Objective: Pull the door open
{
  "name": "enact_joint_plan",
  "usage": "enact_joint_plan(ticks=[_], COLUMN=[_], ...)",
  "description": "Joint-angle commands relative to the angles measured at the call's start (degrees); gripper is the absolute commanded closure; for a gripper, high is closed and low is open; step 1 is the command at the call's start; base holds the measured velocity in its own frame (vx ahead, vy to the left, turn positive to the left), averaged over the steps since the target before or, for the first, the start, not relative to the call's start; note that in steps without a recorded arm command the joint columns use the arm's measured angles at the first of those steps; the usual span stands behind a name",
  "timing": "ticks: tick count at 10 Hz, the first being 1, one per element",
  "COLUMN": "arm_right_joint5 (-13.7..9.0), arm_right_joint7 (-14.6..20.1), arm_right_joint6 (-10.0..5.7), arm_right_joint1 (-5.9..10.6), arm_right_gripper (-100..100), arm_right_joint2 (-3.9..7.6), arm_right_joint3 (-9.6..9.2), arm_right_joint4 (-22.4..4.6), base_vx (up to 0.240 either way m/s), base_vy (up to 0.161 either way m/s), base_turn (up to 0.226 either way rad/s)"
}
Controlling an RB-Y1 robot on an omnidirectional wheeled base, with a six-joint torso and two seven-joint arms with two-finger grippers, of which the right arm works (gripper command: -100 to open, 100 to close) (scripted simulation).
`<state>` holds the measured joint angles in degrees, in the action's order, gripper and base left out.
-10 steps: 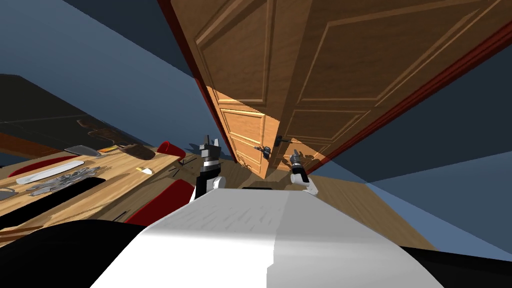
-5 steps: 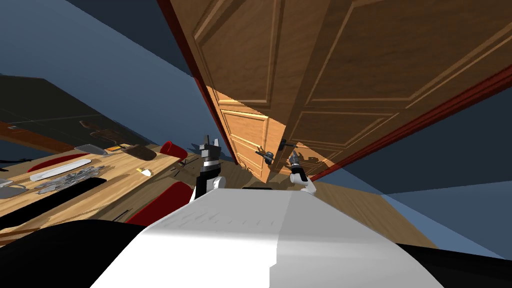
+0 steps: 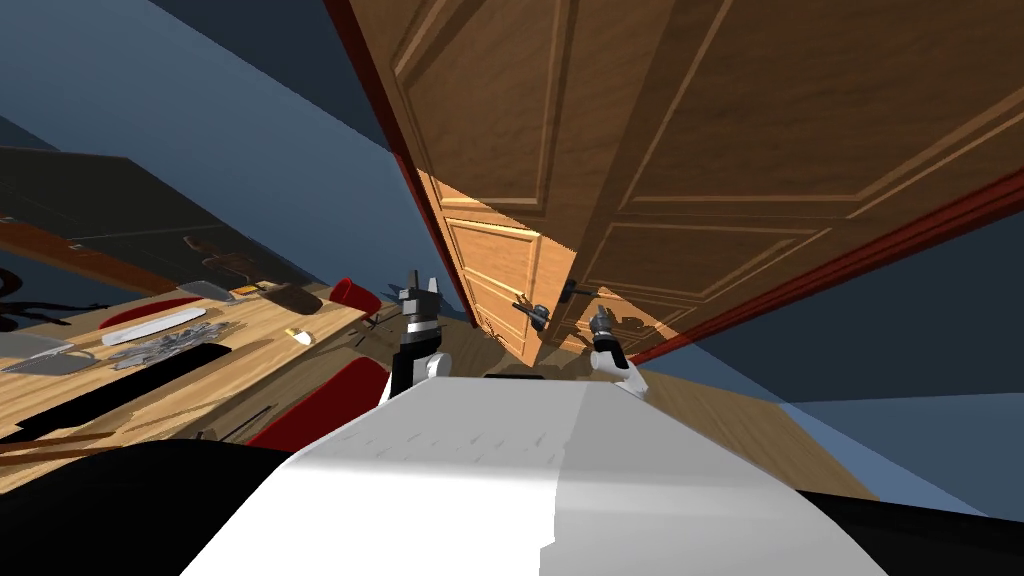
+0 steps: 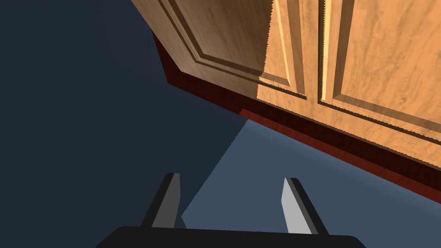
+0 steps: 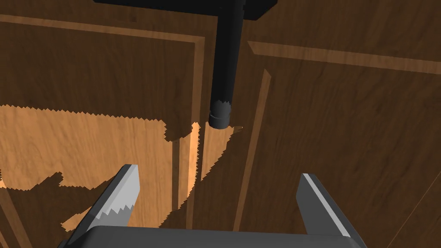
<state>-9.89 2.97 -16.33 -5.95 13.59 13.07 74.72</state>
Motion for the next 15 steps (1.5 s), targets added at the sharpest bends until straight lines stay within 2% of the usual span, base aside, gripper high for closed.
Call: enact_joint_plan(ticks=[1, 2, 4, 6, 9, 11, 12, 13, 15], arm_right_joint5=[-0.35, -0.47, -1.19, -1.71, -2.1, -2.15, -2.13, -2.13, -2.13], arm_right_joint7=[0.54, 0.63, 1.15, 1.53, 1.83, 1.87, 1.85, 1.85, 1.85], arm_right_joint6=[-1.11, -1.21, -1.82, -2.28, -2.65, -2.71, -2.71, -2.71, -2.71], arm_right_joint1=[0.32, 0.25, 0.19, 0.63, 1.97, 2.5, 2.43, 2.43, 2.43], arm_right_gripper=[-100, -100, -100, -100, -100, -100, -100, 100, 100], arm_right_joint2=[1.18, 1.49, 3.06, 3.74, 3.25, 2.84, 3.05, 3.05, 3.05], arm_right_joint3=[0.63, 1.07, 3.4, 4.68, 4.79, 4.5, 4.62, 4.62, 4.62], arm_right_joint4=[-2.17, -2.5, -4.43, -5.69, -6.31, -6.29, -6.45, -6.45, -6.45], base_vx=[0.01, 0.015, 0.072, 0.15, 0.149, 0.163, 0.068, -0.008, -0.022], base_vy=[-0.006, 0.002, -0.015, -0.048, -0.089, 0.063, 0.043, -0.006, -0.012], base_turn=[0.048, 0.036, 0.161, 0.212, 0.071, 0.177, 0.038, -0.035, 0.011])
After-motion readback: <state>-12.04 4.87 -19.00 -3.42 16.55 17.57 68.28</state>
